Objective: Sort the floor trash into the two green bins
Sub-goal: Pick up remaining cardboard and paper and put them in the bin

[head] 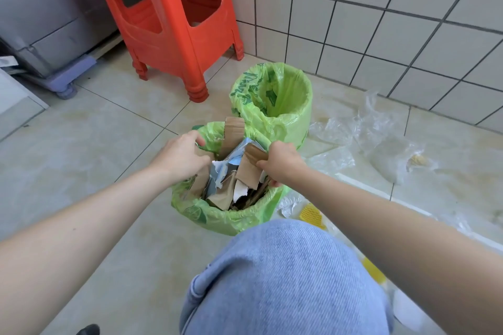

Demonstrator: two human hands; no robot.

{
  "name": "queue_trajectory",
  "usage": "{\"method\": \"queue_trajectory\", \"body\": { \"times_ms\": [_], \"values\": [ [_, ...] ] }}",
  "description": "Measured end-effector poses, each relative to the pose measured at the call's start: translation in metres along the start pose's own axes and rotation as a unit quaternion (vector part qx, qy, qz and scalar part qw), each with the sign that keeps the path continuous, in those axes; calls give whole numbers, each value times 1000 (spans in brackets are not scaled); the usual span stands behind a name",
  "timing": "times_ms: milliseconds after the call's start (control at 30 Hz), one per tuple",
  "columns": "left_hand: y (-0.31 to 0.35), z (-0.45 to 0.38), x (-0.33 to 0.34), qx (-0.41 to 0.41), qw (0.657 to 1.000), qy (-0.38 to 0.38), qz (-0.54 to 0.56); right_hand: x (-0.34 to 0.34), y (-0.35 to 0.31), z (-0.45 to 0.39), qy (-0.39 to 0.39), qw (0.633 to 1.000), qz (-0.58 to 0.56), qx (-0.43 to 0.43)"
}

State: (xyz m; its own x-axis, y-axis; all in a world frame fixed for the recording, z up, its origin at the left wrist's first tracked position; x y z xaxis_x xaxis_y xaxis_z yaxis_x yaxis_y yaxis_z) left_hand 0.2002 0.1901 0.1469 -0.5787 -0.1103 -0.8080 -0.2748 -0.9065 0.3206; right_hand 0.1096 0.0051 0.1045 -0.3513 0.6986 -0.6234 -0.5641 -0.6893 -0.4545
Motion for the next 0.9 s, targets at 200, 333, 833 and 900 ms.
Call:
{"method": "queue_trajectory", "body": {
  "times_ms": [200, 333, 833, 900],
  "values": [
    [20, 17, -12, 46, 993, 10, -104, -18, 7, 21, 10, 999, 31, -1],
    [51, 26, -17, 76, 983, 15, -165, -36, 14, 50, 13, 999, 34, -16],
    [188, 48, 22, 299, 946, 26, -119, -101, 139, 137, 66, 997, 27, 38],
    [200, 47, 32, 311, 944, 7, -106, -107, 158, 145, 66, 996, 31, 51]
  ]
}}
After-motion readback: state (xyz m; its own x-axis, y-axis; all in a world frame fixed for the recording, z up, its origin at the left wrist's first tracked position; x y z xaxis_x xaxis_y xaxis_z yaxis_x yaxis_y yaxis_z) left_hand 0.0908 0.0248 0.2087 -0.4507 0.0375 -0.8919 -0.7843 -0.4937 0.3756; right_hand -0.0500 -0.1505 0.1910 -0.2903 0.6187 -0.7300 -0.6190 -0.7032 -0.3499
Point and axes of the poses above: each hand's wrist, its own z-axis away from the middle knuckle, its own x-axis out of the palm, y = z × x, the point moved 7 cm from there along -z, towards the middle knuckle, and after that the axes turned 15 degrees about -y, right-handed, at the moved point
